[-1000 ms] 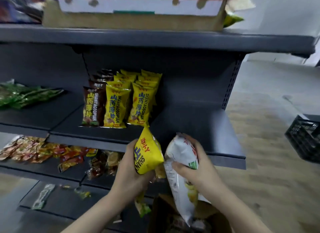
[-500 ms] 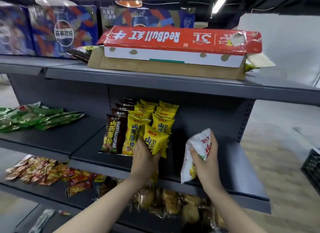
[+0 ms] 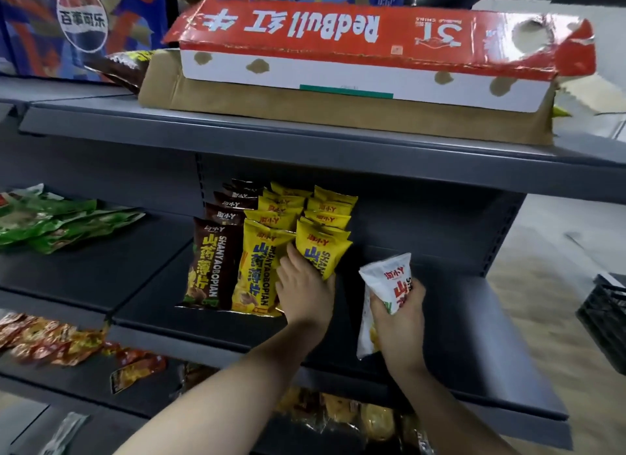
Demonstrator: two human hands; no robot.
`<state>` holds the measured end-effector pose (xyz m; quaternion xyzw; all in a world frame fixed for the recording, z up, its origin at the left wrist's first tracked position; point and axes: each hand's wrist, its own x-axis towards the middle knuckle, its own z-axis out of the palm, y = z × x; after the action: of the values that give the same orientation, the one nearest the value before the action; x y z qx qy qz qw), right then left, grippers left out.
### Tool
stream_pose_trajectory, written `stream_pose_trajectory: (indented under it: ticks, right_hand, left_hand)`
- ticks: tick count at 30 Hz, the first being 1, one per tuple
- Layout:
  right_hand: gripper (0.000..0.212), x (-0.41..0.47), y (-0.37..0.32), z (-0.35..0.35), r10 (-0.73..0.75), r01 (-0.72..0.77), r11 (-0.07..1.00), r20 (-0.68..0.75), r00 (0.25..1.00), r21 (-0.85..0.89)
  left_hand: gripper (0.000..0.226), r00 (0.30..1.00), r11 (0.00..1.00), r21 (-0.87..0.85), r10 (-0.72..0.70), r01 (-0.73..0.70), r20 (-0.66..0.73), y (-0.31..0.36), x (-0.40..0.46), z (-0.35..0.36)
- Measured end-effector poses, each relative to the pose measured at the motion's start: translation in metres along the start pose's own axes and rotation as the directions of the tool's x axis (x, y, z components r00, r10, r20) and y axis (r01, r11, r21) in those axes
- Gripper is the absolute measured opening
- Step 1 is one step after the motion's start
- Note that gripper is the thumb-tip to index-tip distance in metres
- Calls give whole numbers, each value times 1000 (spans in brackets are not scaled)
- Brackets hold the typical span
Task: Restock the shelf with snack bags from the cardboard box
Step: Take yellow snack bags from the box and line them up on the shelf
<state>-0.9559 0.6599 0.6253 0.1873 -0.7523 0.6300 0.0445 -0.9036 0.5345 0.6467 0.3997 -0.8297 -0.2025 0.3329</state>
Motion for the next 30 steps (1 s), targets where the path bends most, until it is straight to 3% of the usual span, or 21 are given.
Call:
stream_pose_trajectory:
  ticks: [5,12,15,17,18,20,21,22,26,30]
  right_hand:
    - [52,18,6,14,26,-26,999,-26,999,-19]
    - [48,28,19,21,135,-132,991,-98,986,31]
    - [44,30,21,23,132,-133,991,-94,987,-6]
    - [40,31,22,23,143,-144,990,-94,985,-4]
    - [39,31,22,23,147,-148,989,-93,985,0]
    - [40,30,21,22,142,-143,990,-80,987,3]
    - [41,29,20,21,139,-139,990,-77,987,4]
    - [41,28,19,21,134,-134,991,-77,988,6]
    - [40,27,19,21,138,-139,990,-78,987,-3]
    - [41,28,20,19,135,-136,991,-69,988,-14]
  left_hand:
    - [110,997,997,33,-72,72,8,-8,-2,21]
    - [129,973,990,-21,-135,141,189,-6,-11,14]
    - [126,969,972,-232,37,21,244,-27,-23,9]
    - [115,961,952,-234,235,-197,144,-44,-28,4]
    - [104,924,919,-134,379,-371,46,-51,-28,4]
    - [81,728,725,130,685,-677,-27,-61,-25,6]
    - [74,643,626,217,766,-749,5,-63,-21,8]
    - [71,602,572,269,798,-775,38,-62,-16,8]
    - [79,689,606,381,714,-698,126,-62,0,16]
    - [80,752,662,389,645,-640,140,-57,5,21]
